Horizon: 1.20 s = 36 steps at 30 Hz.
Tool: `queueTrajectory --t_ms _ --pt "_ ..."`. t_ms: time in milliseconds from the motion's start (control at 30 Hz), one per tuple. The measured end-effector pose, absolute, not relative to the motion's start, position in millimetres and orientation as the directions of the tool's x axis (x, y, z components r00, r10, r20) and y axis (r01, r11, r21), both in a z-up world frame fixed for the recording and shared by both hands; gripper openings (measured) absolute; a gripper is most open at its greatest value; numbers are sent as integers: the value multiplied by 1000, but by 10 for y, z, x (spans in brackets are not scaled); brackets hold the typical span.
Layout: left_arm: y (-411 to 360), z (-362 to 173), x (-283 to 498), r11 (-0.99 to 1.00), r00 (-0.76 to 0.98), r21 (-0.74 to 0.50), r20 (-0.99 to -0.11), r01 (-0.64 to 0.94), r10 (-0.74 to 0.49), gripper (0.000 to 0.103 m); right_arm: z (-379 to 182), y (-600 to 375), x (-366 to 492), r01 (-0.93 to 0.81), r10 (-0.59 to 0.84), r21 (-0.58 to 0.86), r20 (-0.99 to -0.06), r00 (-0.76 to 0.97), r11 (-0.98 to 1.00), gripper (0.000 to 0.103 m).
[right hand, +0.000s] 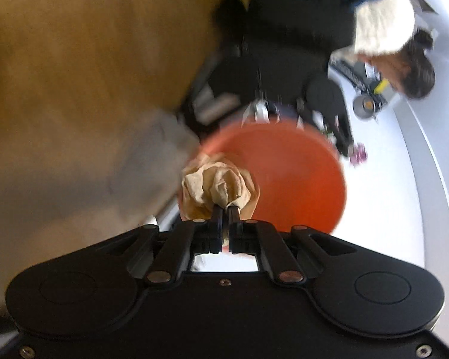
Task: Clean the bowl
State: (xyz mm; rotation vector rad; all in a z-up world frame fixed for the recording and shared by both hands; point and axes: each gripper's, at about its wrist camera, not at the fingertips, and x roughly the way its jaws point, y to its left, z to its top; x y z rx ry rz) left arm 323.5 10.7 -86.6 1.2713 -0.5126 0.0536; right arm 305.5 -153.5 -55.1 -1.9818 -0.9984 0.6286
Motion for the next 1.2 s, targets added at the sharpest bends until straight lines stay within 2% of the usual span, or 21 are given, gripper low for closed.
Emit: queueTrajectory --t_ms 100,200,300,367,500,633,667,800,900,1067,1200 --pt "108 -866 3235 310 887 897 395 -316 -240 98 -469 -1459 2819 441 870 -847 -48 490 -295 3" --pt "109 -865 3238 310 887 897 395 -316 -240 98 -282 -1315 2740 455 887 -864 23 461 -214 3" --pt "106 -863 3239 310 887 897 395 -316 -240 98 -125 -1210 2840 461 872 -872 90 481 -164 3" --pt "101 -862 3247 311 886 897 396 -315 -242 98 -236 -1148 2990 466 847 -871 123 516 -158 3" --pt "92 -854 3262 312 885 897 395 -314 -245 98 -277 -1122 3240 427 795 -889 137 591 -164 3" --pt "86 -855 3274 312 885 897 396 -314 -245 98 -432 -1263 3347 386 766 -895 85 638 -222 3" --pt "85 -854 3278 312 885 897 396 -315 -244 98 -553 -1335 3333 367 766 -893 40 642 -261 3" --pt "81 -892 3255 312 885 897 396 -314 -245 98 -765 -1458 3132 361 794 -879 -34 607 -313 3" --pt "83 -892 3254 312 885 897 396 -314 -245 98 -799 -1482 2906 379 835 -877 -44 548 -295 3" --pt "81 -892 3258 312 885 897 396 -314 -245 98 -529 -1319 2771 420 868 -894 79 490 -155 3" --pt "82 -892 3257 312 885 897 396 -314 -245 98 -385 -1202 2943 437 838 -893 155 523 -107 3"
